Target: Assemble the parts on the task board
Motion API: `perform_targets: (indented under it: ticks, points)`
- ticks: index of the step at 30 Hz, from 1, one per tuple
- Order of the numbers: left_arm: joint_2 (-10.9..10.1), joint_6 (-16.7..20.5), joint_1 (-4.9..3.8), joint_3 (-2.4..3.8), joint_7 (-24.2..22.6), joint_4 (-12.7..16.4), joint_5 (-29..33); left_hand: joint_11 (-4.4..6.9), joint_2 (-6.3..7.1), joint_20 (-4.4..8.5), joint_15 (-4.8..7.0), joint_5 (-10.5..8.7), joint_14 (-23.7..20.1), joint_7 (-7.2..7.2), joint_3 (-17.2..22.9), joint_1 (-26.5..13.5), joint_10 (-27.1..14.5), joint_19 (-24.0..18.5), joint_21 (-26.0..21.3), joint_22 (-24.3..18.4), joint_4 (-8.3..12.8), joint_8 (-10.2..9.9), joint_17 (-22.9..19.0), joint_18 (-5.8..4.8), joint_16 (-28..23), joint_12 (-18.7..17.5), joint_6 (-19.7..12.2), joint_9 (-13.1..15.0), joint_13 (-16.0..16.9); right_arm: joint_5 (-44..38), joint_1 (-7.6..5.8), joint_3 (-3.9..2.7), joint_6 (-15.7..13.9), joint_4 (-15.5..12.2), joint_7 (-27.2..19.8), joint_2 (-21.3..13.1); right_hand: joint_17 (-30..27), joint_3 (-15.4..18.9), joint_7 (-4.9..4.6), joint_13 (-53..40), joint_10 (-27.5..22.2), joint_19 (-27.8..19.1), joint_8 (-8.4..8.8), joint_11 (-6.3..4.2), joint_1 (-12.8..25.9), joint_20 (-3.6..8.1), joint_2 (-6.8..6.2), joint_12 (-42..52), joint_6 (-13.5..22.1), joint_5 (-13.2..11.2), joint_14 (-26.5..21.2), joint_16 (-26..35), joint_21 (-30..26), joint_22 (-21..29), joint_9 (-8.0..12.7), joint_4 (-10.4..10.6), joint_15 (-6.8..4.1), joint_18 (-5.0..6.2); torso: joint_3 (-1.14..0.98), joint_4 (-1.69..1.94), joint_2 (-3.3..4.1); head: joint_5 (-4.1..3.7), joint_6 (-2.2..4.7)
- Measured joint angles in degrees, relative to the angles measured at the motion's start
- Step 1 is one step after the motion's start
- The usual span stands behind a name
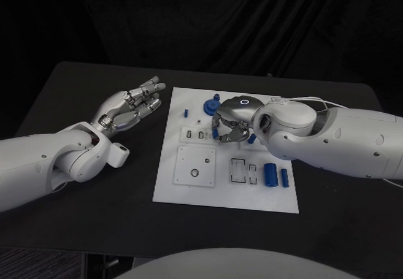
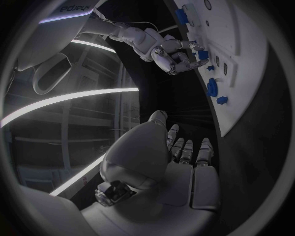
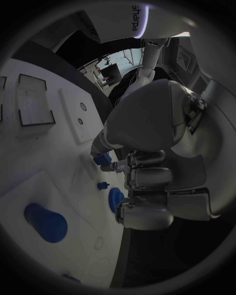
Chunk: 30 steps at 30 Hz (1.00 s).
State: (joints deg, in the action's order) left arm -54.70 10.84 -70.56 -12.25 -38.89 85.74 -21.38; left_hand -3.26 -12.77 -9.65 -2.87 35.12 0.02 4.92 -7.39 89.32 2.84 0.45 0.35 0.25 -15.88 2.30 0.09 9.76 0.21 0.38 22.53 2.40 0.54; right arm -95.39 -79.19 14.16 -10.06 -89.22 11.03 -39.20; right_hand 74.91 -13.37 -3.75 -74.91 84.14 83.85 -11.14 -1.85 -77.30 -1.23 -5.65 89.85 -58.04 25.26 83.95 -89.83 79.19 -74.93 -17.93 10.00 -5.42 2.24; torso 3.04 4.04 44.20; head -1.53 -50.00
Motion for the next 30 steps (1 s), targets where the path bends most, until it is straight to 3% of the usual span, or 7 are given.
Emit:
perform_targets:
  ticks: [24, 27, 30]
  points:
    - [0.35, -0.21, 0.0, 0.01, 0.0, -0.37, 0.0, 0.0, 0.0, 0.0, 0.0, 0.0, 0.0, 0.0, 0.16, 0.0, 0.0, 0.0, 0.0, 0.0, 0.16, 0.0, -0.03, 0.0, 0.0, 0.0, 0.0, 0.0, -0.01, -1.91, 0.0, 0.0, 1.33, 1.19, 1.68, 1.12, 0.0, -0.15, 0.23, 0.0, 0.0, 0.0, 0.97, 0.0, -0.08, 0.0, 0.08, 0.0, 0.23, -0.05, -0.05, 0.0, -0.74, 0.01, -0.05, -0.47, 0.39, 0.0, 0.07, 0.02, -0.06, -0.25, -0.01]
    - [0.4, -0.25, 0.0, 0.0, 0.0, -0.39, 0.0, 0.01, 0.0, 0.0, 0.0, 0.0, 0.0, 0.0, 0.16, 0.0, 0.0, 0.0, 0.0, 0.0, 0.16, 0.0, -0.03, 0.0, 0.0, 0.0, 0.0, 0.0, -0.01, -1.95, 0.0, -0.02, 1.52, 1.24, 1.74, 1.25, 0.0, -0.15, 0.32, 0.01, -0.02, 0.12, 1.16, 0.02, -0.08, -0.12, 0.07, 0.0, 0.4, -0.05, -0.05, 0.0, -0.89, 0.01, -0.44, -0.47, 0.39, 0.0, 0.07, 0.01, -0.06, -0.26, -0.01]
    - [0.44, -0.29, 0.0, 0.0, 0.0, -0.44, 0.0, 0.01, 0.0, 0.0, 0.0, 0.0, 0.0, 0.0, 0.32, 0.0, 0.0, 0.0, 0.0, 0.0, 0.0, 0.0, -0.03, 0.0, 0.0, 0.0, 0.0, 0.0, -0.01, -1.99, 0.0, -0.03, 1.75, 1.34, 1.78, 1.39, 0.0, 0.0, -0.01, 0.0, -0.22, 0.21, 1.63, 0.22, -0.04, -0.21, 0.07, 0.0, 1.1, -0.05, 0.14, 0.0, -0.89, 0.02, -2.43, -0.62, 0.58, 0.0, 0.07, 0.01, -0.07, -0.31, -0.01]
